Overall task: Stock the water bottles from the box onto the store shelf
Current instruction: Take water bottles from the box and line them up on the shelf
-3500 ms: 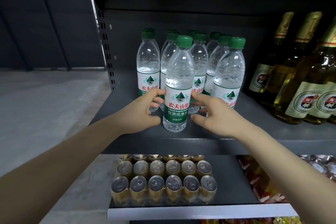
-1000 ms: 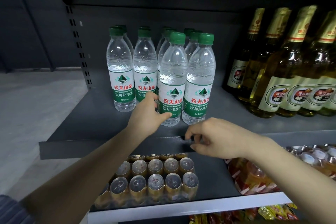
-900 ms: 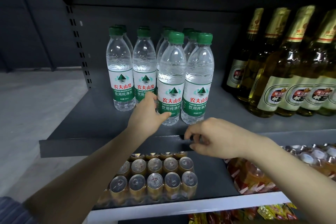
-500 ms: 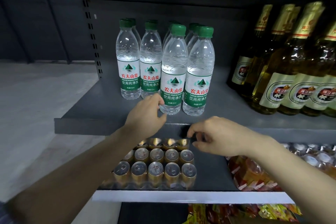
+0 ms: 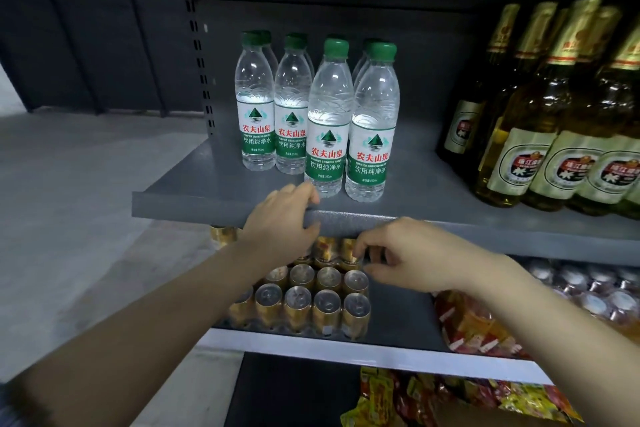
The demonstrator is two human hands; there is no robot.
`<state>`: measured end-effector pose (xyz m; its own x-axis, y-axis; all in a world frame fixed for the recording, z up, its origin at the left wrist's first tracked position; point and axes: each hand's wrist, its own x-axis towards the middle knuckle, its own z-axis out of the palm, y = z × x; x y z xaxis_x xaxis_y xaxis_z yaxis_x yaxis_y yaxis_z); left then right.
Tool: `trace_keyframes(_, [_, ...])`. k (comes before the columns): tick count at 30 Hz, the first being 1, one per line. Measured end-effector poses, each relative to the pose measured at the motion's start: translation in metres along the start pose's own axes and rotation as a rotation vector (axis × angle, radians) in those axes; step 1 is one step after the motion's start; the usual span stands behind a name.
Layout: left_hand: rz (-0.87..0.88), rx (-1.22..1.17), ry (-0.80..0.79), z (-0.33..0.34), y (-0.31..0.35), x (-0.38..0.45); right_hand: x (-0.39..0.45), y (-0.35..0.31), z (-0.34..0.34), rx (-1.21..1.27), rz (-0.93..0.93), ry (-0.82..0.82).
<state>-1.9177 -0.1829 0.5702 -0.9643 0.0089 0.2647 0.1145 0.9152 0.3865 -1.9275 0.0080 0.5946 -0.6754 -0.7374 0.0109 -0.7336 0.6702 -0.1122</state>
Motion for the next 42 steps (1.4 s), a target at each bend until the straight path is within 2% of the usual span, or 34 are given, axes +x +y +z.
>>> trace_keyframes(13, [0.005, 0.036, -0.007, -0.009, 0.005, -0.053, -0.031, -0.036, 0.006, 0.014, -0.006, 0.012])
trace_keyframes(22, [0.01, 0.062, -0.087, -0.025, -0.002, -0.116, -0.065, -0.086, 0.016, 0.045, 0.056, -0.004])
trace_keyframes(32, [-0.02, 0.035, -0.128, -0.033, -0.011, -0.192, -0.113, -0.143, 0.038, 0.066, 0.13, 0.064])
trace_keyframes(42, [0.016, 0.013, -0.18, -0.021, -0.004, -0.24, -0.158, -0.159, 0.059, 0.063, 0.201, 0.058])
